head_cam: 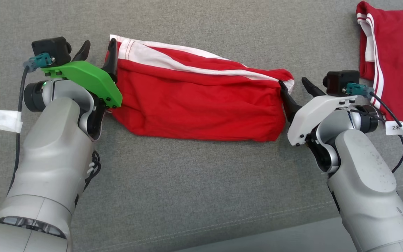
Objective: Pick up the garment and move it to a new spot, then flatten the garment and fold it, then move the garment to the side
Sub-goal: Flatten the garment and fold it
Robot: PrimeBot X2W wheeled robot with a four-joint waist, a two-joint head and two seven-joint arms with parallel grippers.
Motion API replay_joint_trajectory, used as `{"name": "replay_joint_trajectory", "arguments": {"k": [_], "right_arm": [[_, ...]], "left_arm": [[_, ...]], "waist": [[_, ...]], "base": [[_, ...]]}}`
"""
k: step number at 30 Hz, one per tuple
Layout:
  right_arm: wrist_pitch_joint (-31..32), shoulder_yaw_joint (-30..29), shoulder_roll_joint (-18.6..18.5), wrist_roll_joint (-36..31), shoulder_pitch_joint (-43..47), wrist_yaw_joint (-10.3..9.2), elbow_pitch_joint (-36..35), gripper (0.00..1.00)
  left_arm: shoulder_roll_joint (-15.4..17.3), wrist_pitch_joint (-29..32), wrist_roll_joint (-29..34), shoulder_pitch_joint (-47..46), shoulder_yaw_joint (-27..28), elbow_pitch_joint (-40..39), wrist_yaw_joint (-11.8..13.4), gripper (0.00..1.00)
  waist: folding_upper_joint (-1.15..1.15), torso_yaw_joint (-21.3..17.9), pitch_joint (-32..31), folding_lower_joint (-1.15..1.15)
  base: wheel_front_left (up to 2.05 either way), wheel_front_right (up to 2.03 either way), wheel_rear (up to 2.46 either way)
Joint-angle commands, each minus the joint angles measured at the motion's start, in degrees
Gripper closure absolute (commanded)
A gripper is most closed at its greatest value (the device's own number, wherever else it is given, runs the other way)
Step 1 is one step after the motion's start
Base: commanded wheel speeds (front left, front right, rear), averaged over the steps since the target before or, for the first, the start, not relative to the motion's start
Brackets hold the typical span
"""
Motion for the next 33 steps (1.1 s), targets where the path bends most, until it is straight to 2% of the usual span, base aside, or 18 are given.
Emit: {"name": "replay_joint_trajectory", "arguments": {"k": [1, 10, 19, 25, 33], "right_arm": [[-0.78, 0.22, -0.61, 0.38, -0.71, -0.01, 0.4, 0.0], [-3.51, -1.52, -3.17, 1.51, 1.84, -0.01, -3.18, 0.0], [-1.78, -7.01, -5.42, 0.99, 9.14, -0.01, -14.33, 0.0], [0.63, -10.45, -4.19, 0.46, 14.64, -0.01, -23.68, 0.0], [2.65, -12.01, -2.18, 0.63, 19.77, -0.01, -33.36, 0.0]], "left_arm": [[-0.03, -0.49, -0.4, -0.86, -0.06, 0.59, 0.13, 0.0], [-0.94, 0.11, -2.0, 2.98, -1.88, 1.47, 0.12, 0.0], [-2.23, 2.2, -5.14, 7.99, -3.45, 0.46, 0.12, 0.0], [-2.25, 3.37, -6.18, 8.96, -3.78, 2.01, 0.2, 0.0], [-0.97, 3.53, -6.53, 6.76, -3.36, 4.86, 1.23, 0.0]], "waist": [[0.0, 0.06, -0.75, 0.0], [0.0, 1.03, -4.16, 0.0], [0.0, 1.63, -7.64, 0.0], [0.0, 0.27, -7.35, 0.0], [0.0, -2.45, -4.9, 0.0]], "base": [[0.0, 0.0, 0.0], [0.0, 0.0, 0.0], [0.0, 0.0, 0.0], [0.0, 0.0, 0.0], [0.0, 0.0, 0.0]]}}
